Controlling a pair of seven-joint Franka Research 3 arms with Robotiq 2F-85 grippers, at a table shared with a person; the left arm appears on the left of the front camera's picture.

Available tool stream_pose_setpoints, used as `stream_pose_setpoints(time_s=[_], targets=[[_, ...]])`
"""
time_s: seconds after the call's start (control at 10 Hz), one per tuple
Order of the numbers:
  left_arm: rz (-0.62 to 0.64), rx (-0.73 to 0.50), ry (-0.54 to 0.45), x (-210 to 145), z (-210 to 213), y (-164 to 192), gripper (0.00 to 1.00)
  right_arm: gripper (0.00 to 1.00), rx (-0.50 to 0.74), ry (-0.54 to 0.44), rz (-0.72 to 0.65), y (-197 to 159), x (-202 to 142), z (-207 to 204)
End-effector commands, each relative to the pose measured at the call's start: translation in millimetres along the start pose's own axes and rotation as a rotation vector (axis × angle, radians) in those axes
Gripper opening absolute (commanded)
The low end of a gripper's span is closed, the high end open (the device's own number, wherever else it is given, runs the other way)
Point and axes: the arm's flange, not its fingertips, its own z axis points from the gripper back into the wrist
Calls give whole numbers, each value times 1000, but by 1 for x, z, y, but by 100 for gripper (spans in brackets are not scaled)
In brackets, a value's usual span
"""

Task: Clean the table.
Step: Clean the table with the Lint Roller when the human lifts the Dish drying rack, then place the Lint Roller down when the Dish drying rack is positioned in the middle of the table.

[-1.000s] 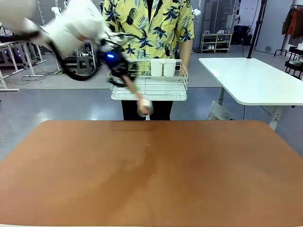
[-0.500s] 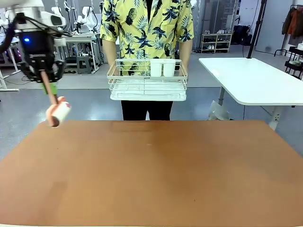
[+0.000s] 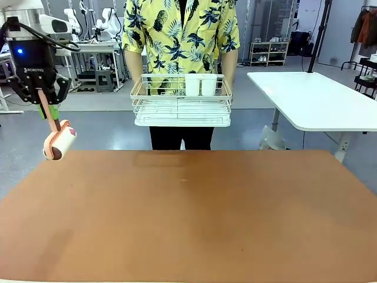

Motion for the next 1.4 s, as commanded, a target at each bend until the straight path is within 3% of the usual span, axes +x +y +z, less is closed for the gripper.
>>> stream_pose_setpoints(time_s=[0.0, 1.3], targets=[[3, 0, 17, 1, 3, 2, 21, 100, 22, -8, 14, 2, 0, 0], [3, 0, 17, 1, 3, 2, 21, 100, 22, -8, 14, 2, 0, 0]])
